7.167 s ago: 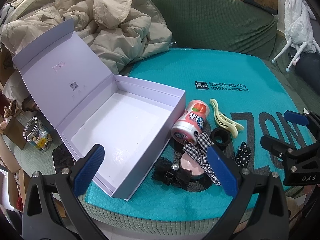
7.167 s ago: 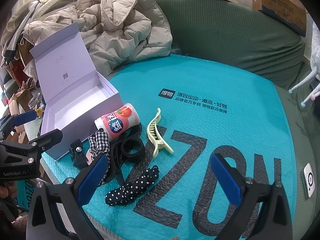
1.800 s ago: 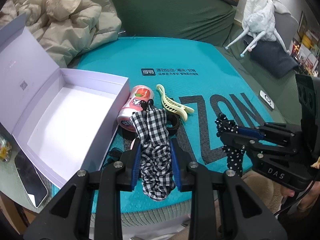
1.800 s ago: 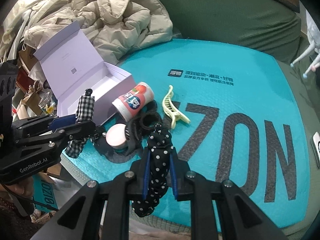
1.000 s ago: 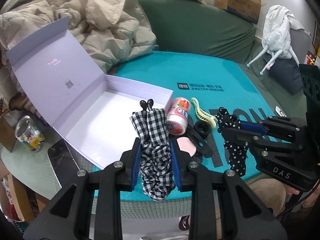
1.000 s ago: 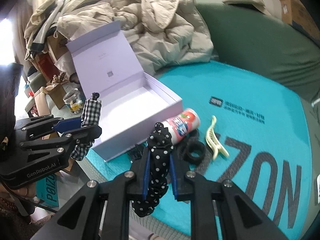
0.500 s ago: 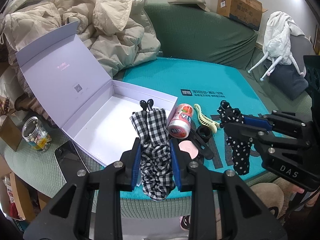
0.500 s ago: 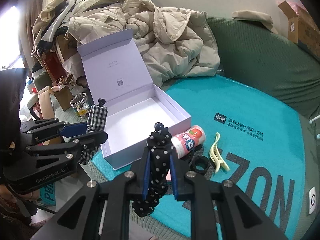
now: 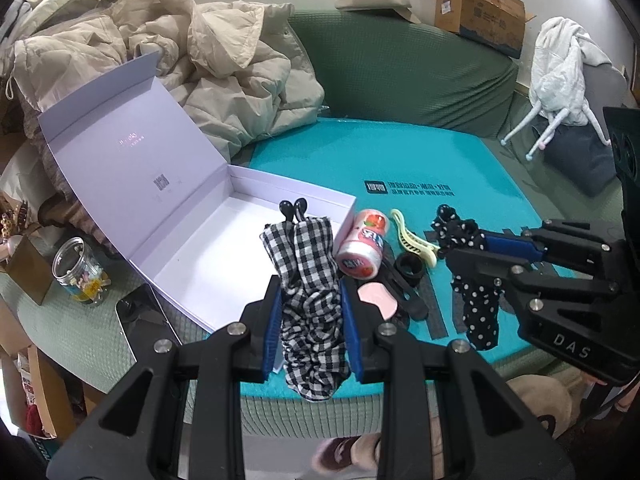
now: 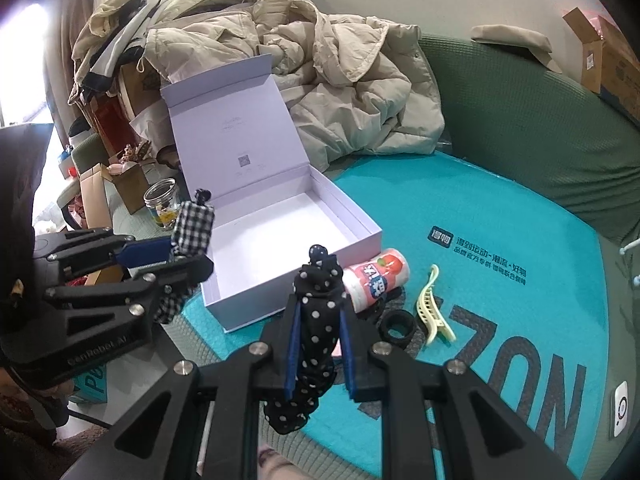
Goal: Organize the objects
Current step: 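Lift both scrunchies and carry them over the open lavender box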
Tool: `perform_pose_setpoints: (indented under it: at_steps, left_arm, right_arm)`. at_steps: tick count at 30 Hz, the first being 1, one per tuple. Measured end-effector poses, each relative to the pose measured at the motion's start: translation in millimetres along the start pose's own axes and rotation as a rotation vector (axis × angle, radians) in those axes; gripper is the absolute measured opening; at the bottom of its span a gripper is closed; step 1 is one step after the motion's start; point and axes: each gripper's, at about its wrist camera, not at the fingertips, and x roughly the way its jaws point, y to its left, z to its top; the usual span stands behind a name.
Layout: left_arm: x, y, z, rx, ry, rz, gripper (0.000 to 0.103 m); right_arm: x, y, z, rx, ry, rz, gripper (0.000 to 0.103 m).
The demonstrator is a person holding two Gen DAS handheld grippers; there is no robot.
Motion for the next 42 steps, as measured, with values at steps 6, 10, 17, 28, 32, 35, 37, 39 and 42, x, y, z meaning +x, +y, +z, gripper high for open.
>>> perform_pose_setpoints:
  at_steps: [6,10,17,28,32,35,37,39,42]
  left_arm:
    - [2,3,3,-0.013,0.006,0.018,0.026]
    - [-3,9,5,-0.024,-0.002,0.036,0.026]
    - [-20,22,23,-0.007,-0.060,0.080,0.026]
    - [-31,35,56,0.080,-0.121,0.035,0.026]
    - [-23,38,54,0.095,-0.113,0.004,0.026]
    - [-15,45,52,0.084,-0.113,0.000,0.026]
    - [-7,51,51,0.067,-0.108,0.004,0.026]
    - [0,57,49,0.046,-0.102,0.008,0.026]
    - [16,66,48,0.009,-0.077,0.014,0.026]
  right_arm:
    - [4,-7,5,-0.007,0.005,0.014,0.017]
    - [4,-4,15,-0.018,0.000,0.029,0.017]
    - [-8,11,35,-0.063,-0.022,0.028,0.017]
    - [-22,24,55,-0.040,-0.036,-0.033,0.017]
    - [-15,30,59,-0.032,-0.022,-0.074,0.017]
    - [-7,36,61,-0.038,-0.005,-0.082,0.017]
    - [0,40,62,-0.057,-0.002,-0.084,0.017]
    - [10,43,63,-0.071,0.004,-0.081,0.017]
    - [26,45,67,-0.086,0.014,-0.050,0.017]
